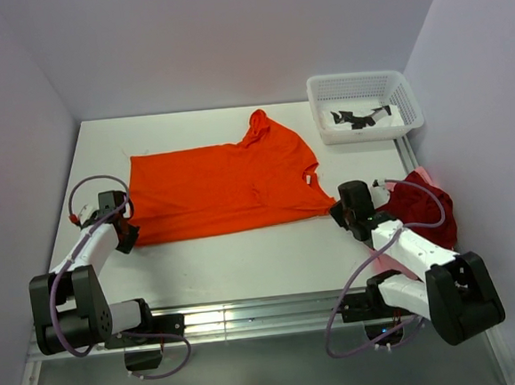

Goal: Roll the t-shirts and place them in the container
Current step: Fold the tshirt

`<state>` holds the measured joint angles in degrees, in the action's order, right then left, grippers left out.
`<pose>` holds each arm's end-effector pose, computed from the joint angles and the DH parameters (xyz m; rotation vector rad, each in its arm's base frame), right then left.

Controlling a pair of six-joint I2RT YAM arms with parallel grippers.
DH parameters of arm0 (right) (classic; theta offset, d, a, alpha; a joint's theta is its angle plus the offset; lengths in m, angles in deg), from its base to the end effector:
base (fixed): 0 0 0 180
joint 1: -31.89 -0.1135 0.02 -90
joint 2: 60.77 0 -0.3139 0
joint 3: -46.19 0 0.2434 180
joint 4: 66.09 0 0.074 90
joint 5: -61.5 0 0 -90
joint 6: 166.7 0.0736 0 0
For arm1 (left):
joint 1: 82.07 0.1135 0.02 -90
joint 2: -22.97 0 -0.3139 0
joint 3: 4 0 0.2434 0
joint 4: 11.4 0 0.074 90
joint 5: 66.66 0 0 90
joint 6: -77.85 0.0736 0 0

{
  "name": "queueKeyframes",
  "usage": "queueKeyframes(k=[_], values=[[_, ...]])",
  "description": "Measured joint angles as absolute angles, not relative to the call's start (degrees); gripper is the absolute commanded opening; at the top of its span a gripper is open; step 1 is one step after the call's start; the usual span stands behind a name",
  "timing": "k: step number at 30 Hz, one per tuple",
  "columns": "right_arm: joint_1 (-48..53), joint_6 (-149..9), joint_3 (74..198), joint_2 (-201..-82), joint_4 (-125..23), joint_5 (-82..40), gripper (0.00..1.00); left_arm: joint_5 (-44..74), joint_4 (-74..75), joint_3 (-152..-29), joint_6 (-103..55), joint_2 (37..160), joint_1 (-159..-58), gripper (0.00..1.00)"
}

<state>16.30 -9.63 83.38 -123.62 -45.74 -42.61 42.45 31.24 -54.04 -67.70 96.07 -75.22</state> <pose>0.1947 0.0357 0.1828 1.1401 2.0910 0.4134 0.2074 0.0492 0.1877 -1.4366 2.1891 0.1690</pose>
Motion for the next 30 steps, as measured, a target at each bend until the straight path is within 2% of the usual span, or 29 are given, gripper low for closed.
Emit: queueKeyframes(k=[15, 18, 19, 20, 21, 22, 23, 24, 25, 27, 30], values=[[16.97, -12.26, 83.33, -115.9, -34.77, -43.61, 0.01, 41.84, 40.4, -54.08, -73.8, 93.28, -79.06, 0.01], [17.17, -13.06, 83.2, -113.3, -33.69, -43.35, 0.04, 41.75, 42.02, -54.19, -74.63, 91.53, -79.52, 0.1], [17.17, -13.37, 83.05, -112.69, -33.5, -43.11, 0.04, 41.6, 42.24, -54.21, -74.76, 91.11, -79.55, 0.23], [17.17, -13.57, 82.72, -112.1, -33.43, -42.76, 0.04, 41.33, 42.44, -54.23, -74.76, 90.92, -79.55, 0.24], [17.17, -13.59, 82.26, -111.51, -33.17, -42.5, 0.05, 40.94, 42.57, -54.26, -74.78, 90.85, -79.55, 0.35], [17.17, -13.57, 81.78, -111.03, -33.04, -42.37, 0.08, 40.59, 42.7, -54.26, -74.58, 90.81, -79.55, 0.45], [17.17, -13.57, 81.28, -110.55, -32.65, -42.17, 0.16, 40.29, 42.94, -54.26, -74.61, 90.54, -79.65, 0.47], [17.19, -13.57, 80.84, -110.13, -32.36, -42.04, 0.42, 40.02, 43.09, -54.26, -74.83, 90.17, -79.72, 0.5], [17.21, -13.41, 80.45, -109.59, -31.88, -41.84, 0.48, 39.83, 43.29, -54.26, -74.96, 89.41, -79.83, 0.55], [17.3, -14.22, 80.01, -108.38, -30.63, -41.62, 0.54, 39.63, 43.75, -54.26, -75.28, 87.46, -80.03, 0.55], [17.3, -14.75, 79.92, -105.98, -28.89, -41.65, 0.54, 39.7, 44.77, -54.39, -75.9, 85.67, -80.07, 0.55]])
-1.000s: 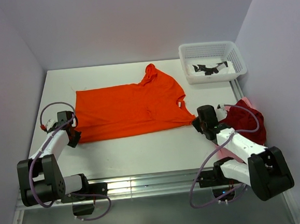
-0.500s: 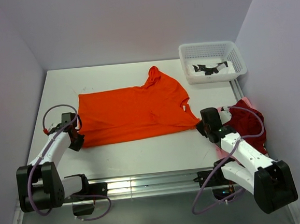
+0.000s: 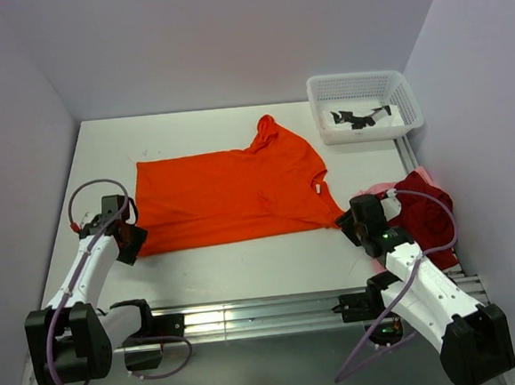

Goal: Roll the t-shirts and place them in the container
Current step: Fold the tshirt

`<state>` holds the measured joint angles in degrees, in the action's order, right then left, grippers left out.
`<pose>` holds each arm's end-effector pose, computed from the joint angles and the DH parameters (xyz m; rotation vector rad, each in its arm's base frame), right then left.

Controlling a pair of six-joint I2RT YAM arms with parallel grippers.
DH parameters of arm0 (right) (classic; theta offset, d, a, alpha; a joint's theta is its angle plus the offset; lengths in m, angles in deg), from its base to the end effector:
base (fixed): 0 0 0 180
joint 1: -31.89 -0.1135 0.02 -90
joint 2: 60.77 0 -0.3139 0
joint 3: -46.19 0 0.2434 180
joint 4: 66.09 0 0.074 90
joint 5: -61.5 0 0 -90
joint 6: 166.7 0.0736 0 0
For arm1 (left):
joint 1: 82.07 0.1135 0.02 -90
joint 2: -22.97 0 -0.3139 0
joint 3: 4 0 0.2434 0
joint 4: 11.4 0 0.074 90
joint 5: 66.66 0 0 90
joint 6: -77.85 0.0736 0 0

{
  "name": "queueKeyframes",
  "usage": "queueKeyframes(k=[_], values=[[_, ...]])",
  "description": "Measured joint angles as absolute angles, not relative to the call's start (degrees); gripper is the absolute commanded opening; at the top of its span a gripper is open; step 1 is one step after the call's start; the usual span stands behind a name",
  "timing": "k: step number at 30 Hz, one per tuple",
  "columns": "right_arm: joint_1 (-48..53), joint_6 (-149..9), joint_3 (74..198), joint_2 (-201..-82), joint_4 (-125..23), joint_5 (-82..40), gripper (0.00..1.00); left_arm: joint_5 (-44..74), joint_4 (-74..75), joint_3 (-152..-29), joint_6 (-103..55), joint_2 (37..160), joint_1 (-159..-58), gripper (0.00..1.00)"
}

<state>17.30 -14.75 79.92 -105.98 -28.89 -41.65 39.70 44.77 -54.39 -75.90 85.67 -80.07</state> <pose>0.1335 0.0174 0.1784 1.0672 2.1719 0.3458 0.1661 0.0265 0.2060 -1.5133 2.2068 0.0692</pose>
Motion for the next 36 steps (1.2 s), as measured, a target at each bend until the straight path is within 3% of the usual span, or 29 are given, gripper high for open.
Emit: queueKeyframes(k=[8, 11, 12, 17, 20, 22, 23, 28, 29, 30, 31, 32, 36], values=[[17.3, -18.33, 81.74, -101.7, -26.44, -42.67, 0.52, 38.58, 45.54, -58.89, -72.6, 83.59, -80.07, 0.6], [17.32, -21.55, 85.1, -104.65, -26.79, -42.04, 0.53, 35.0, 42.22, -61.01, -68.33, 83.18, -80.07, 0.77], [17.32, -22.86, 86.92, -106.68, -27.07, -41.67, 0.53, 33.99, 41.1, -62.06, -66.93, 83.57, -80.07, 0.92], [17.3, -30.07, 93.8, -116.45, -33.06, -36.31, 0.54, 29.99, 35.27, -67.87, -62.91, 88.47, -80.07, 0.92], [17.3, -33.78, 97.76, -123.14, -36.19, -33.25, 0.61, 28.02, 31.35, -70.12, -61.71, 92.29, -80.07, 0.95], [17.21, -35.91, 100.97, -127.64, -37.13, -32.09, 0.7, 26.63, 28.43, -70.69, -61.06, 94.61, -80.07, 0.97], [17.02, -37.02, 102.57, -129.67, -37.72, -31.83, 0.82, 25.64, 26.7, -70.69, -60.88, 95.62, -80.07, 0.97], [16.03, -40.52, 109.38, -136.62, -39.57, -30.65, 0.83, 23.0, 19.18, -70.34, -60.9, 98.15, -80.16, 0.96], [15.77, -40.89, 111.16, -138.22, -39.68, -30.39, 0.81, 23.02, 17.69, -70.39, -60.88, 98.74, -80.18, 0.94], [15.51, -41.37, 113.14, -139.81, -39.6, -30.37, 0.8, 23.19, 16.49, -70.5, -60.86, 99.48, -80.18, 0.86], [15.27, -41.81, 115.44, -141.61, -39.62, -30.34, 0.79, 23.46, 15.68, -70.72, -60.86, 100.38, -80.18, 0.89], [15.12, -42.03, 117.6, -143.42, -39.51, -30.32, 0.77, 23.7, 14.76, -71.09, -60.38, 101.6, -80.18, 0.99], [14.77, -42.94, 127.68, -151.84, -39.4, -29.84, 0.72, 24.51, 11.88, -74.39, -58.72, 108.42, -80.18, 0.99]])
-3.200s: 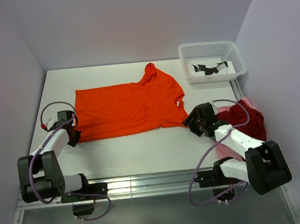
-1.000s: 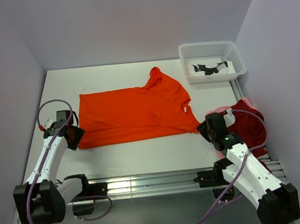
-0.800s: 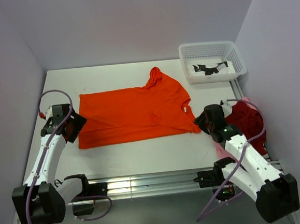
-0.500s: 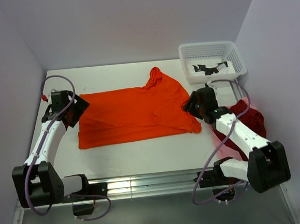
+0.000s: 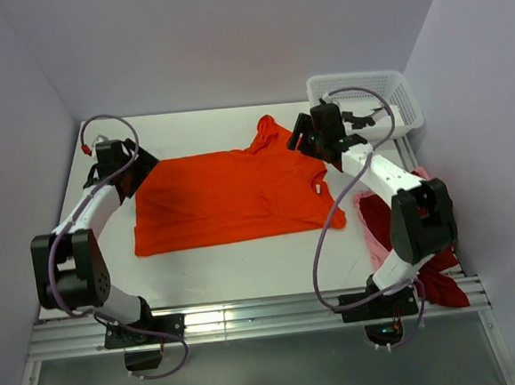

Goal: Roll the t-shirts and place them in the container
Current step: Fold the tshirt

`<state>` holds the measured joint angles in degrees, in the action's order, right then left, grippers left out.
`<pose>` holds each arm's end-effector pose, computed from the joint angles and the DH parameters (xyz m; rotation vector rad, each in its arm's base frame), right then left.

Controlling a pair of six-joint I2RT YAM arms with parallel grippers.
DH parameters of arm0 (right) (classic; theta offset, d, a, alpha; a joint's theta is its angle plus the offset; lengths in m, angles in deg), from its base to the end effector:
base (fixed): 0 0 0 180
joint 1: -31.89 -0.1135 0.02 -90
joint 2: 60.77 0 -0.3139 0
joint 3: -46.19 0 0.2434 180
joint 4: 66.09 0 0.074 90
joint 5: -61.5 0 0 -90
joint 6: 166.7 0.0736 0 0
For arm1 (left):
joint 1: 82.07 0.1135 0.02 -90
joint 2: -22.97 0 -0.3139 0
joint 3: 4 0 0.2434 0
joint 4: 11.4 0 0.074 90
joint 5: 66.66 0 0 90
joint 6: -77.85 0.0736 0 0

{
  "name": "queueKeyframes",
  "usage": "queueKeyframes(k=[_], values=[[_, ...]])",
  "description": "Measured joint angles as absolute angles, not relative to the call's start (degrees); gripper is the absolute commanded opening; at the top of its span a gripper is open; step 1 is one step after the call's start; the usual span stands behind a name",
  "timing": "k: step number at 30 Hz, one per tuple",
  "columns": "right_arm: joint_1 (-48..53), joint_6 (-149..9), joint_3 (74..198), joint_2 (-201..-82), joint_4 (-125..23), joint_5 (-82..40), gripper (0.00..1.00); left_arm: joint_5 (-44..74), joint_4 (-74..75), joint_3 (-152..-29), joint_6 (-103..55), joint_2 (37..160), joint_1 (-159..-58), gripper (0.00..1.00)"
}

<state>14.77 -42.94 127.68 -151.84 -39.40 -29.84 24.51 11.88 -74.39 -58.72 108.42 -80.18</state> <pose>0.3683 0.1116 0.2995 0.3378 2.2180 0.4645 0.3457 0.0129 0.2716 -0.9419 2.0655 -0.3962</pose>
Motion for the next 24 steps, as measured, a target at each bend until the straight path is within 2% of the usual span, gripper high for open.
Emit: queueKeyframes(k=[5, 9, 12, 20, 24], values=[[14.61, -43.58, 138.48, -161.71, -38.2, -29.25, 0.69, 25.73, 12.01, -83.96, -57.8, 119.29, -80.14, 0.99], [14.57, -45.85, 150.0, -170.94, -34.0, -28.84, 0.64, 23.91, 11.7, -91.24, -57.12, 126.74, -79.13, 0.81], [14.5, -48.19, 159.81, -178.13, -31.51, -29.14, 0.63, 22.04, 12.25, -95.68, -56.79, 131.59, -77.38, 0.75], [14.5, -52.67, 178.26, -191.75, -27.68, -30.94, 0.6, 17.58, 13.54, -102.08, -56.84, 141.19, -73.08, 0.66], [14.53, -52.95, 182.47, -196.18, -27.71, -31.09, 0.61, 16.22, 14.61, -103.19, -56.84, 144.01, -73.01, 0.61]])
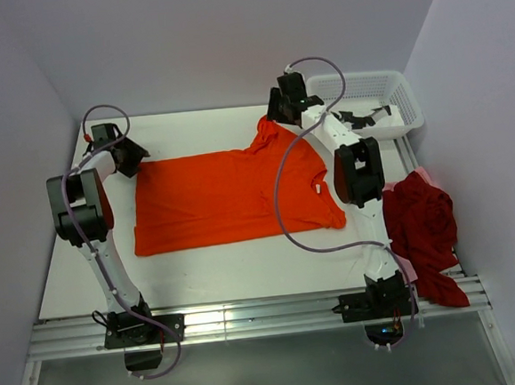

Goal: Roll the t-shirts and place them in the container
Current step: Fold the tshirt

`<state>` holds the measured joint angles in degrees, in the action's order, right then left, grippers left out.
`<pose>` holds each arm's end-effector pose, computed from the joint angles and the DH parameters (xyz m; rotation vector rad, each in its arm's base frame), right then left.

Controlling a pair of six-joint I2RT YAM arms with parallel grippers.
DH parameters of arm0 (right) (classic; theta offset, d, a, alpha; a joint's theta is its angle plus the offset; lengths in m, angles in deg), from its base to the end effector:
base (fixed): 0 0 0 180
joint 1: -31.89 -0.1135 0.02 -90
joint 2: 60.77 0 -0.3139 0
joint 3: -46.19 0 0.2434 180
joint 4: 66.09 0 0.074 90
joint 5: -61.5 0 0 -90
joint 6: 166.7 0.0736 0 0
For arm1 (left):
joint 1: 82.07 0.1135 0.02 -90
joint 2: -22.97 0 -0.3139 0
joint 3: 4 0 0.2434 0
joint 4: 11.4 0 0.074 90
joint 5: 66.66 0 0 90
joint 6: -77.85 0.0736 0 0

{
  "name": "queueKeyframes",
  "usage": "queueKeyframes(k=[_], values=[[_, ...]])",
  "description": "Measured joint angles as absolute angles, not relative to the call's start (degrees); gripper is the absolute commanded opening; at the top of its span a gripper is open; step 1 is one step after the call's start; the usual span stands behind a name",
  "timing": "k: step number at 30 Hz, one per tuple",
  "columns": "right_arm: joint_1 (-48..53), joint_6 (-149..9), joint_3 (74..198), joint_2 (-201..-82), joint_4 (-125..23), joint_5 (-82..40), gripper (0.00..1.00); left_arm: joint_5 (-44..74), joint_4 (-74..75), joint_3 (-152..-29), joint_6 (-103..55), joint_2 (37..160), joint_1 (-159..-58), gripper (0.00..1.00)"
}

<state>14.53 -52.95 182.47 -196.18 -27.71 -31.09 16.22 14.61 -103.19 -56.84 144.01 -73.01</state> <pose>0.5774 0.1770 0.2477 0.1502 2.2415 0.3413 0.5015 0.0707 0.1828 -1.0522 2.2058 -0.4327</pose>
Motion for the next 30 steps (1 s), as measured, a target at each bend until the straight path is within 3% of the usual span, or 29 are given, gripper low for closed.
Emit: queueKeyframes(k=[14, 20, 30], values=[[14.53, -54.77, 180.92, -197.23, -35.31, -29.56, 0.6, 14.98, 18.63, -110.54, -56.77, 148.51, -72.18, 0.51], [14.94, -54.26, 187.98, -203.61, -34.37, -27.18, 0.61, 14.98, 19.73, -110.56, -56.73, 148.53, -71.94, 0.49], [18.2, -45.74, 189.56, -207.61, -32.08, -20.05, 0.53, 14.56, 20.99, -110.56, -55.63, 148.49, -71.13, 0.44]])
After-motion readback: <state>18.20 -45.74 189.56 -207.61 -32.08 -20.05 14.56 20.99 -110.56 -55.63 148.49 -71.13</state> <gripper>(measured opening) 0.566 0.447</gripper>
